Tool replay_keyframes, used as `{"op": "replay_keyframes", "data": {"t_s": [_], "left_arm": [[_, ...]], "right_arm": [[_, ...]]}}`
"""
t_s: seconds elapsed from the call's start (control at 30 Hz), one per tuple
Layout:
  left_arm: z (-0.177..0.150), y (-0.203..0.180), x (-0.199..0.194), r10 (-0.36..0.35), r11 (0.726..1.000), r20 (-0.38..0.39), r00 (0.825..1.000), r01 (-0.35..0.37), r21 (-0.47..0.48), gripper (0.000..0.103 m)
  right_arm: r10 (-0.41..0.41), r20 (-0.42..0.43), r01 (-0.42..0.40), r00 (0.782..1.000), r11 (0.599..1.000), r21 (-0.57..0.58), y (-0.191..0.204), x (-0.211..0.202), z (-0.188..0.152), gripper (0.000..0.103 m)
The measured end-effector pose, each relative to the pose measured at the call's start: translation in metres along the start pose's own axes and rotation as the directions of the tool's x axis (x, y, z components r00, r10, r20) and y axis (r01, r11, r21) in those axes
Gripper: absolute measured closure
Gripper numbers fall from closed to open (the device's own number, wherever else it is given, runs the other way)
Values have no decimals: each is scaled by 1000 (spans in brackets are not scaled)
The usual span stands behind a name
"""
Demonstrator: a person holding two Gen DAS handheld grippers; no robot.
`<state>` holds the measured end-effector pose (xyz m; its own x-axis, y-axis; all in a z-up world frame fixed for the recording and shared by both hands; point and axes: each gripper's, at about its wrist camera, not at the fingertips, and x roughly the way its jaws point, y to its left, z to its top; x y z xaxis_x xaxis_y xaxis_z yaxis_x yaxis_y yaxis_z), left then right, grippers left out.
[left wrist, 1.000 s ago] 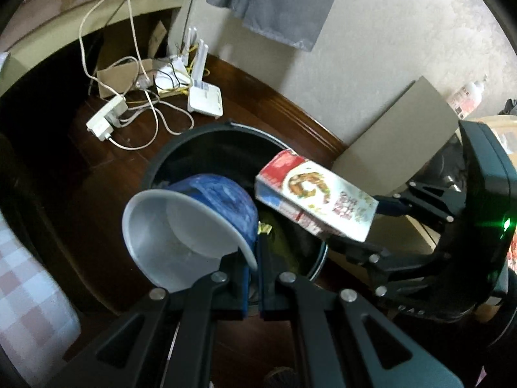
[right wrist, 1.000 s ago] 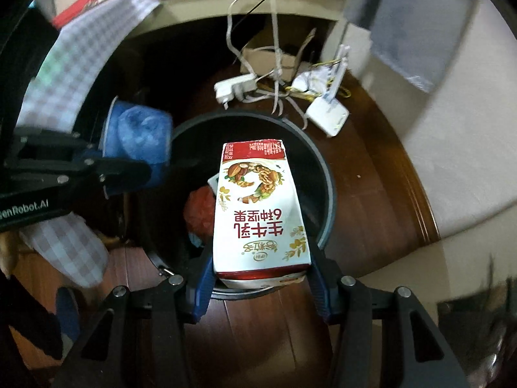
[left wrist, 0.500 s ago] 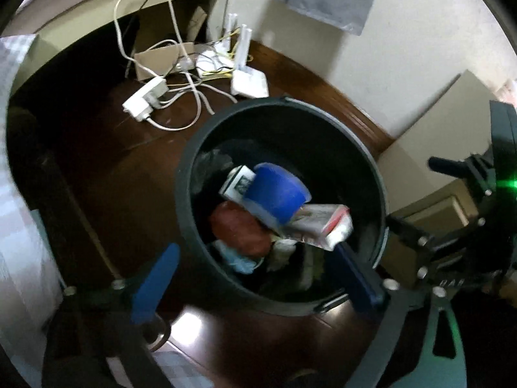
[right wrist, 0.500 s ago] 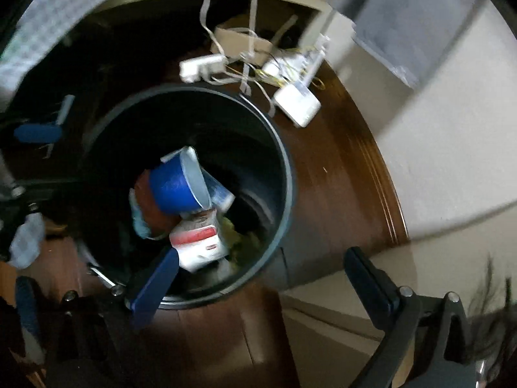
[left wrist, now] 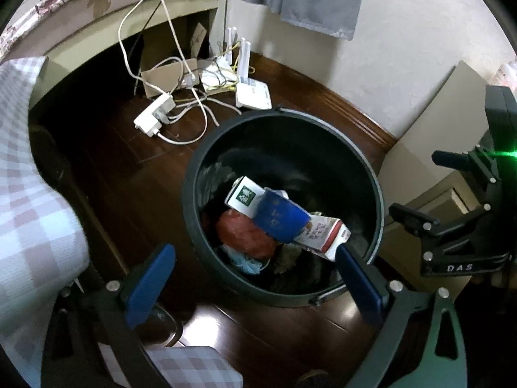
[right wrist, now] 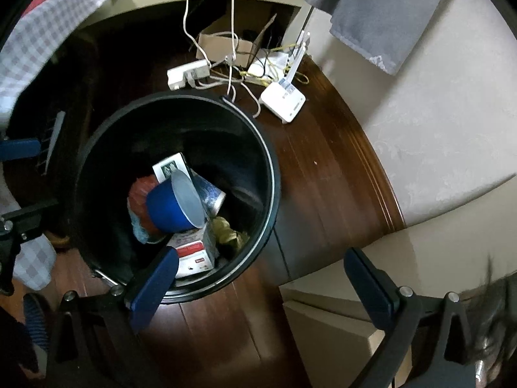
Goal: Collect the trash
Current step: 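Open the left tool over the bin while the right tool releases the juice box, then move both tools back from the bin to the table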
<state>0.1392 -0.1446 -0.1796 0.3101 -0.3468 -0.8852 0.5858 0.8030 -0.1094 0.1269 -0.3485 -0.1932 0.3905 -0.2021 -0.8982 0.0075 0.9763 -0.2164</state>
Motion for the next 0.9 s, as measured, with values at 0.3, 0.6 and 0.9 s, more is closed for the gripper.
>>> {"op": "replay_keyframes", "data": {"t_s": [0.3, 0.6, 0.9], "left_arm": [[6, -4, -26, 19, 999, 49, 999, -20, 26, 2], [7, -6, -58, 34, 999, 107, 994, -37, 24, 2], [4, -6, -89, 49, 999, 164, 985, -51, 8, 2]], "right_arm": [[1, 47, -4, 999, 999, 51, -5, -29, 0, 0], [6, 116, -16, 993, 996, 90, -13, -70, 2, 0], [2, 171, -19, 985, 995, 96, -10, -105, 0, 0]]}}
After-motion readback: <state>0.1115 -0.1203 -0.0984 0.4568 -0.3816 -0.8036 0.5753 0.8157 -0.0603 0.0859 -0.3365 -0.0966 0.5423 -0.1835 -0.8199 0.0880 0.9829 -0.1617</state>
